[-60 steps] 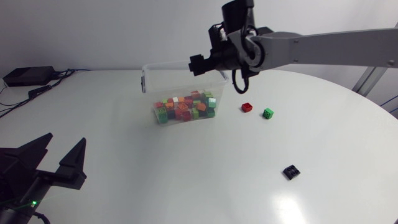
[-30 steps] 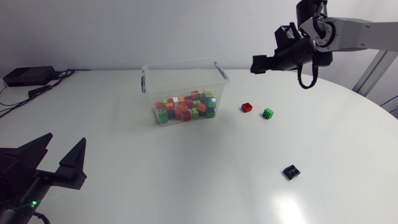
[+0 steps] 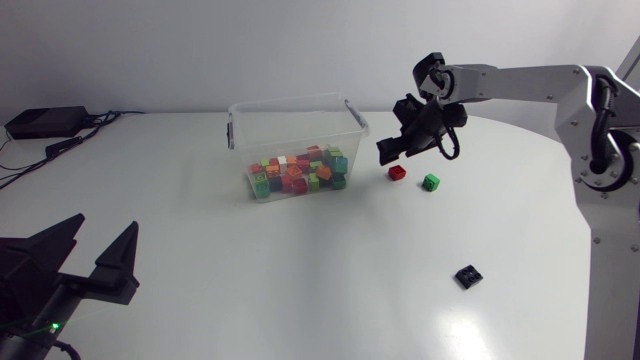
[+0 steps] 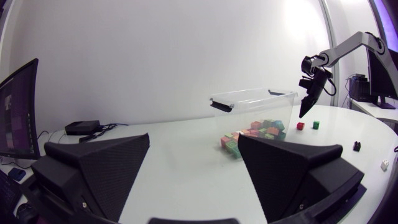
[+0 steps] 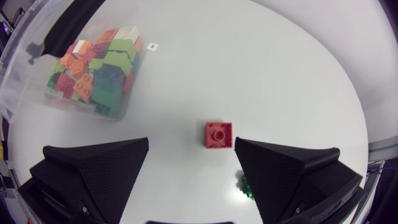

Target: Place the duplo bricks in the container

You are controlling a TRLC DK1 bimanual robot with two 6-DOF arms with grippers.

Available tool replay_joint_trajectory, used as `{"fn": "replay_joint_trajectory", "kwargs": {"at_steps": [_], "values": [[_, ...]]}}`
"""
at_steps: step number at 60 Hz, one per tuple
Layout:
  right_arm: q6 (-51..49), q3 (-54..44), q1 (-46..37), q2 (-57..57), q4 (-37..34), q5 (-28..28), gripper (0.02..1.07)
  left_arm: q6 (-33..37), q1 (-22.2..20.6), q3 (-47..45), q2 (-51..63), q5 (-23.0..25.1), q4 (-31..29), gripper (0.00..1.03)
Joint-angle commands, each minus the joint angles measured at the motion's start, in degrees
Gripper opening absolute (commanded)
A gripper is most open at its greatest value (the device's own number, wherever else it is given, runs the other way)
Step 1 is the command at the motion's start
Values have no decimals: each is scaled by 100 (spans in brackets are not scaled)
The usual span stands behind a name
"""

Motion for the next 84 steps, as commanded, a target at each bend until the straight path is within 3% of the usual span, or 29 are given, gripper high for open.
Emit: {"fn": "replay_joint_trajectory", "kwargs": {"at_steps": [1,22,30,55,72,84], "values": [[-189,312,23,410,-139,140,102,53,52,-108,-47,65,74,99],[-462,962,-249,1131,-315,166,98,53,52,-108,-47,56,74,99],[-479,1023,-258,1263,-324,166,91,53,52,-108,-47,65,74,99],[-470,927,-197,1438,-86,158,31,53,52,-108,-47,56,74,99],[-295,-840,-170,-820,520,96,29,53,52,-108,-47,65,74,99],[259,-1464,559,-2605,599,-53,29,53,52,-108,-47,65,74,99]]}}
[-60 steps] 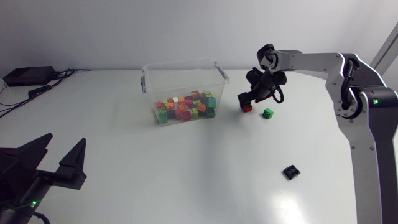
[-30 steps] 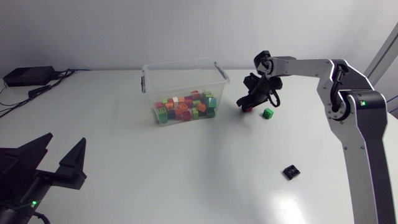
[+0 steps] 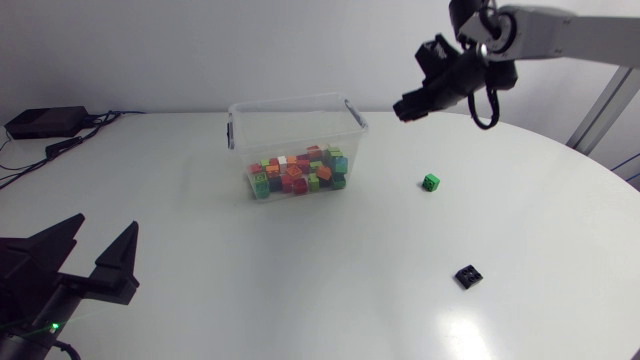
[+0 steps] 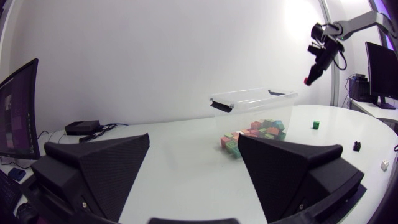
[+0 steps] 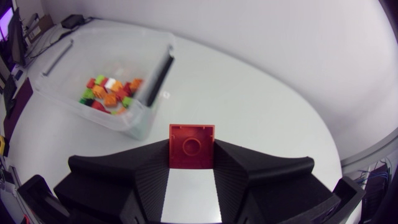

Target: Place the duplo bricks in the container

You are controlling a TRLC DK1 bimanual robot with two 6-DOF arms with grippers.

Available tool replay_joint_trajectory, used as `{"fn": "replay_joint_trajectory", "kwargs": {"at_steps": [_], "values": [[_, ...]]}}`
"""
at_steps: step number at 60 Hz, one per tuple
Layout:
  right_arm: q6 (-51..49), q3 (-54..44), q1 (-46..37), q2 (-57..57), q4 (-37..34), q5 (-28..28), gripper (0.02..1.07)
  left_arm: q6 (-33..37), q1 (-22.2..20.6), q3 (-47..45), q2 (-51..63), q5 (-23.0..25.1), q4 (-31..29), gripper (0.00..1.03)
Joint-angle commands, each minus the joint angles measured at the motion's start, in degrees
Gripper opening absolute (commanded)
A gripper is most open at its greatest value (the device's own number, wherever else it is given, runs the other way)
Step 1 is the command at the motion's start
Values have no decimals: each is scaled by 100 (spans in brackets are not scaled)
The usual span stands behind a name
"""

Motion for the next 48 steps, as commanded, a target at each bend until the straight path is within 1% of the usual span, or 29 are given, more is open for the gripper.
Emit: {"fn": "replay_joint_trajectory", "kwargs": {"at_steps": [1,6,13,25,26,34,40,42,43,44,47,48], "values": [[292,-288,358,-382,55,-51,29,53,52,-108,-47,56,74,99],[582,-358,824,-645,371,-51,29,61,52,-108,-47,56,74,99],[793,-376,1281,-637,846,10,29,61,52,-108,-47,65,74,99],[978,-376,1896,-355,1698,423,29,53,52,-108,-47,65,74,99],[1039,-349,1975,-259,1874,511,29,53,52,-108,-47,65,74,99],[1074,-77,2178,321,2156,696,30,53,52,-108,-47,56,74,99],[1092,81,2266,629,2191,845,32,53,52,-108,-47,65,74,99],[1092,134,2283,708,2199,924,42,53,52,-108,-47,65,74,99],[1101,160,2283,743,2191,977,53,61,52,-108,-47,65,74,99],[1101,178,2292,761,2182,995,59,61,52,-108,-47,65,74,99],[1101,222,2274,787,2129,1030,97,53,52,-108,-47,56,74,99],[1101,222,2266,778,2120,1047,103,53,52,-108,-47,65,74,99]]}}
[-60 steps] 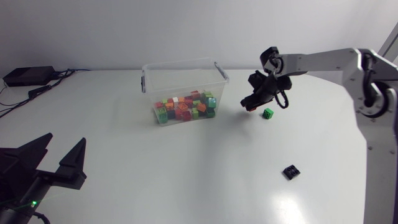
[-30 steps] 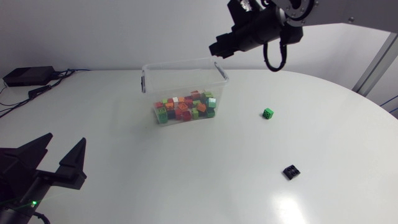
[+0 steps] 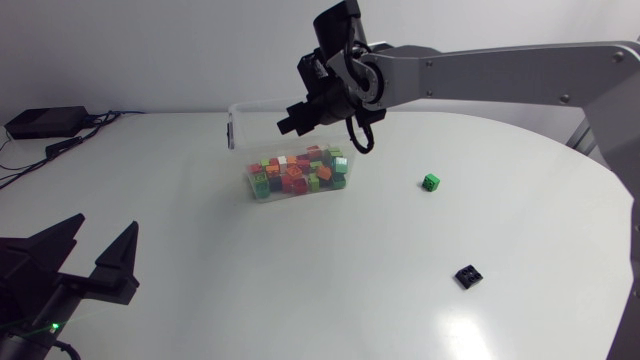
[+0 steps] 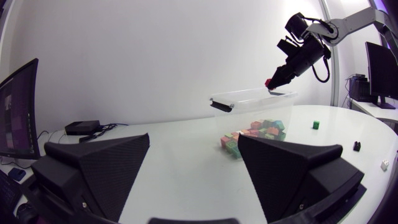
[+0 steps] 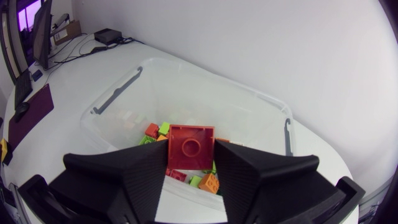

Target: Place the duplo bricks in the container

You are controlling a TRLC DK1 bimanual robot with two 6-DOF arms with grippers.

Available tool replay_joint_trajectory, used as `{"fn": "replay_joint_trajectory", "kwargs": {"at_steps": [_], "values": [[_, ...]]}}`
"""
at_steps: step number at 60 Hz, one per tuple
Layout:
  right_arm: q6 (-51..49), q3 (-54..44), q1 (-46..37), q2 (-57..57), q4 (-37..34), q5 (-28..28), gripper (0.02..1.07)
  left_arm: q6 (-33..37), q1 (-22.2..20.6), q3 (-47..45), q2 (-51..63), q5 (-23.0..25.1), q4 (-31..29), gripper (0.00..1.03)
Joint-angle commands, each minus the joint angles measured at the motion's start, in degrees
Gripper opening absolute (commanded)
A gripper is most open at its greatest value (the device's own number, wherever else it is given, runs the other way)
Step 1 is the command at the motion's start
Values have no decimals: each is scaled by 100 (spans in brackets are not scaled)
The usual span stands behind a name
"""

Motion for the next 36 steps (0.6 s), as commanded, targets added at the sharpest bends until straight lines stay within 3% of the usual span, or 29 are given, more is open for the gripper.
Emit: {"fn": "replay_joint_trajectory", "kwargs": {"at_steps": [1,16,25,36], "values": [[143,248,25,29,26,114,103,53,52,-108,-47,65,74,99],[126,-455,-652,-1343,-334,-70,103,53,52,-108,-47,56,74,99],[90,-1149,-1733,-1984,-817,-589,103,53,52,-108,-47,65,74,99],[-753,-2160,-2858,-2028,-975,-1037,103,53,52,-108,-47,65,74,99]]}}
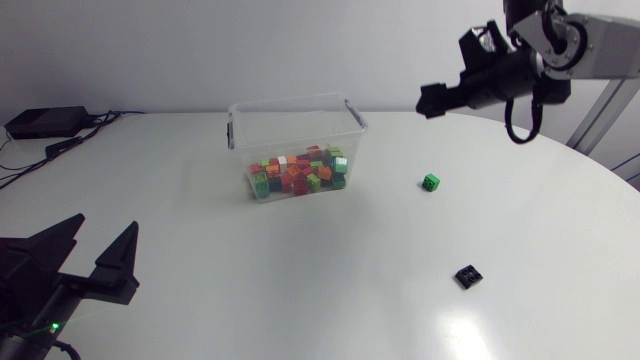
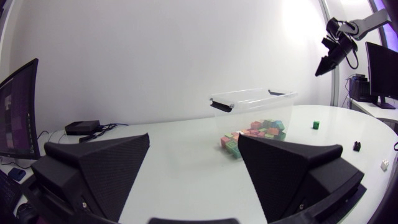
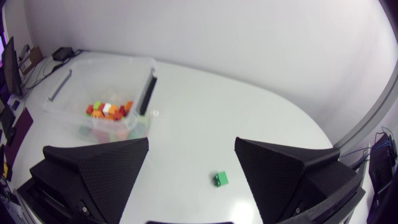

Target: Place the duplo bricks in the container

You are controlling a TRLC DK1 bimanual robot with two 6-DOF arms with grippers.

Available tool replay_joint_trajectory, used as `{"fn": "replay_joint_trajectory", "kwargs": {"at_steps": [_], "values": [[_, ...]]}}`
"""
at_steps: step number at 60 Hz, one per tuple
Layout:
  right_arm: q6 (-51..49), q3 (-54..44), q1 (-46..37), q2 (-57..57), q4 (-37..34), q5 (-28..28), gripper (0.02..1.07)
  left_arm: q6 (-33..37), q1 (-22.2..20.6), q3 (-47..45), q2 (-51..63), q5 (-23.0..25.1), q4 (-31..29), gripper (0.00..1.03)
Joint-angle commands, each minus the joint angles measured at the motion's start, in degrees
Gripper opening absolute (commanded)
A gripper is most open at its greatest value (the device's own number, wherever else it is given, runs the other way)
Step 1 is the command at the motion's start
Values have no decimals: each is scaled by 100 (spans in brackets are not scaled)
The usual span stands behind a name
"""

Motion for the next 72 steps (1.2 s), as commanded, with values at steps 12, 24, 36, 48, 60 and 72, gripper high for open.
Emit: {"fn": "replay_joint_trajectory", "kwargs": {"at_steps": [12,24,36,48,60,72], "values": [[-1045,-509,-697,720,-114,-420,102,53,52,-108,-47,65,74,99],[-1423,-394,-767,1388,-123,-429,102,53,52,-108,-47,65,74,99],[-1617,194,-934,2197,-123,-429,102,53,52,-108,-47,65,74,99],[-1828,942,-960,2874,-484,-394,97,53,52,-108,-47,65,74,99],[-1933,2005,-758,3366,-1732,-16,97,53,52,-108,-47,56,74,99],[-1942,2787,-653,3876,-2391,239,90,53,52,-108,-47,65,74,99]]}}
